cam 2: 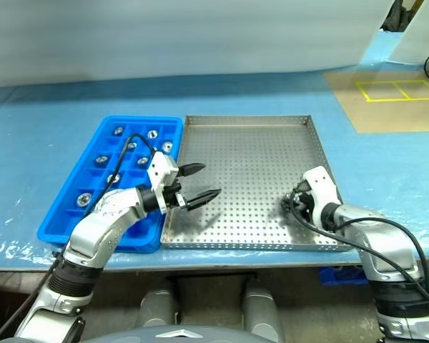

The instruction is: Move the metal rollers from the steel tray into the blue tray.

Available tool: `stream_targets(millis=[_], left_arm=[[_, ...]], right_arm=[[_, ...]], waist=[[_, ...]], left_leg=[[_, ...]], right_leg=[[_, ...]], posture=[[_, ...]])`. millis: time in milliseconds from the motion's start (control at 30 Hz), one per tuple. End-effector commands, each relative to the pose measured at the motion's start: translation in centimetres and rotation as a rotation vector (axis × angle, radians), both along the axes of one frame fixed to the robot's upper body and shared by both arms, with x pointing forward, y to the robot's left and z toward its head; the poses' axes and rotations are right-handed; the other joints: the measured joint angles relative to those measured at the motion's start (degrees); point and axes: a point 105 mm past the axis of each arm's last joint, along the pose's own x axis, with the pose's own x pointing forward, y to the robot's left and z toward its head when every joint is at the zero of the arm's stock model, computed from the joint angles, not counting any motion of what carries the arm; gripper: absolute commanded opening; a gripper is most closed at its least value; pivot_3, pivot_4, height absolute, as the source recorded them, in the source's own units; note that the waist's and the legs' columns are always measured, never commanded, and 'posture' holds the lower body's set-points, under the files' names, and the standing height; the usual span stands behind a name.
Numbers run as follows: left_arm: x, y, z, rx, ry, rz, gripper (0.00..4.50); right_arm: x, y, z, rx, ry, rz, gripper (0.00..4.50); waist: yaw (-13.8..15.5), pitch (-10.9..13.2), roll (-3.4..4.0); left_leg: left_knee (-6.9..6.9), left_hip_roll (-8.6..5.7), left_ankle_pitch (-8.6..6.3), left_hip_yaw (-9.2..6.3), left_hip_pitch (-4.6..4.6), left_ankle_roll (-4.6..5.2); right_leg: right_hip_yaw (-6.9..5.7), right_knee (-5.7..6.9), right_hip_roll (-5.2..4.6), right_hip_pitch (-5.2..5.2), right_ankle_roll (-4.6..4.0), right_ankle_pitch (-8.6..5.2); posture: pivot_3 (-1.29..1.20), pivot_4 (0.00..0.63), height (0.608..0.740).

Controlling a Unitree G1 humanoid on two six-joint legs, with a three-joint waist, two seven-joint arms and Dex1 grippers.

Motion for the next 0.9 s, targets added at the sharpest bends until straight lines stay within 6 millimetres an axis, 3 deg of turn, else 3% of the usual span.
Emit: stream_targets(millis=[33, 167, 233, 500, 733, 900], left_arm=[[-0.3, 0.8, 1.3, -0.01, -0.047, 0.031, 4.5], [-0.7, 1.5, 1.5, -0.008, -0.052, 0.077, 4.5], [-0.9, 1.8, 1.5, -0.006, -0.051, 0.097, 4.5], [-2.2, 3.5, 1.6, 0.004, -0.042, 0.199, 4.5], [-3.9, 4.9, 1.8, 0.01, -0.044, 0.313, 4.5], [-5.0, 5.9, 1.7, 0.011, -0.04, 0.401, 4.5]], right_arm=[[1.6, 1.7, 2.5, 0.031, -0.122, 0.066, 1.64], [2.9, 4.7, 4.2, 0.111, -0.197, 0.17, 1.64], [3.4, 6.0, 4.6, 0.128, -0.212, 0.22, 1.64], [4.8, 11.6, 6.4, 0.225, -0.241, 0.462, 1.64], [4.9, 16.3, 8.6, 0.297, -0.274, 0.681, 1.64], [4.3, 19.1, 8.9, 0.329, -0.263, 0.83, 1.64]], waist=[[0.27, 0.0, 0.0], [0.73, -0.01, 0.01], [0.93, -0.02, 0.02], [3.04, -0.01, 0.03], [5.16, 0.0, 0.02], [7.0, 0.0, 0.01]], left_leg=[[0.0, 0.0, 0.0, 0.0, -0.05, 0.0], [0.0, -0.03, -0.03, -0.02, -0.21, 0.05], [-0.1, -0.01, -0.04, -0.03, -0.3, 0.05], [-0.3, 0.05, -0.01, -0.05, -0.54, 0.0], [-0.28, 0.06, 0.0, -0.12, -0.56, -0.03], [-0.3, 0.07, 0.0, -0.16, -0.63, -0.02]], right_leg=[[0.0, 0.0, 0.0, -0.02, 0.0, 0.0], [-0.01, 0.01, 0.0, -0.02, -0.05, 0.05], [-0.02, 0.01, 0.0, -0.12, -0.42, 0.27], [-0.07, -0.07, -0.01, -0.33, -0.51, 0.26], [-0.11, 0.0, -0.15, -0.33, -0.53, 0.27], [-0.17, -0.03, -0.16, -0.34, -0.53, 0.26]], posture=[[-0.02, 0.15, 0.74], [0.04, 0.15, 0.74], [0.06, 0.15, 0.74], [0.21, 0.15, 0.74], [0.36, 0.15, 0.74], [0.45, 0.15, 0.74]])
